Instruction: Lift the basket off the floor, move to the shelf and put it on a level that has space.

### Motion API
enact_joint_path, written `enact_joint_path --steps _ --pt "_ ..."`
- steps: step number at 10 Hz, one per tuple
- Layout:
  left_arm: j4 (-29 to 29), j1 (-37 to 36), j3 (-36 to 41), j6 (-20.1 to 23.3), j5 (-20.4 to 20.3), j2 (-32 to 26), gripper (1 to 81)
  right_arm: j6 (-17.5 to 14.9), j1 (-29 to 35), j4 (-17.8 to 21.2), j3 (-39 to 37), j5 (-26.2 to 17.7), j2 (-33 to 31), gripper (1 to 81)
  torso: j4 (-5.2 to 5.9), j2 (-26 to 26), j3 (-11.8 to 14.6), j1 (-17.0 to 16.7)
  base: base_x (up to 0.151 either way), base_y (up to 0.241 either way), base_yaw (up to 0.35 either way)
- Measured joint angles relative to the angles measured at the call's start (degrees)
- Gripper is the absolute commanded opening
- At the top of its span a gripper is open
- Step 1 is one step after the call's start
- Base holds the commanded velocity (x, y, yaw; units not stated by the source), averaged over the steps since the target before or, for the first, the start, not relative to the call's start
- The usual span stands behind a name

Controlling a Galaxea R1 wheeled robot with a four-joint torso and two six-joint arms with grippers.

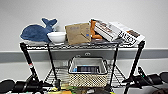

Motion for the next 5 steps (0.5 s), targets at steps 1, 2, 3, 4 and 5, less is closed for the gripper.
enact_joint_path --steps 1,2,3,4,5 --pt "0.01 2.78 0.49 -0.09 0.30 -1.56 81.1 0.22 -2.26 -0.04 0.57 -0.55 -1.26 81.1 0.00 -0.02 0.02 -0.02 0.000 0.000 0.000" --pt "0.01 5.67 1.10 -0.11 0.52 -1.87 81.1 0.35 -4.52 -0.09 1.01 -1.07 -1.97 81.1 0.00 -0.02 0.05 -0.04 0.000 0.000 0.000" --pt "0.06 8.27 1.62 -0.17 -0.24 -1.90 81.1 0.44 -6.94 -0.09 1.63 -1.27 -2.52 81.1 0.00 -0.05 0.05 -0.04 0.000 0.000 0.000" --pt "0.52 11.26 1.79 -0.26 -1.41 -2.28 81.1 0.49 -9.01 -0.21 2.10 -1.30 -3.11 81.1 0.00 -0.02 0.05 -0.04 0.000 0.000 0.000" --pt "1.52 14.69 1.84 -0.26 -3.28 -2.78 81.1 0.50 -11.87 -0.95 2.43 -1.30 -3.91 81.1 0.00 -0.05 0.06 -0.04 0.000 0.000 0.000"
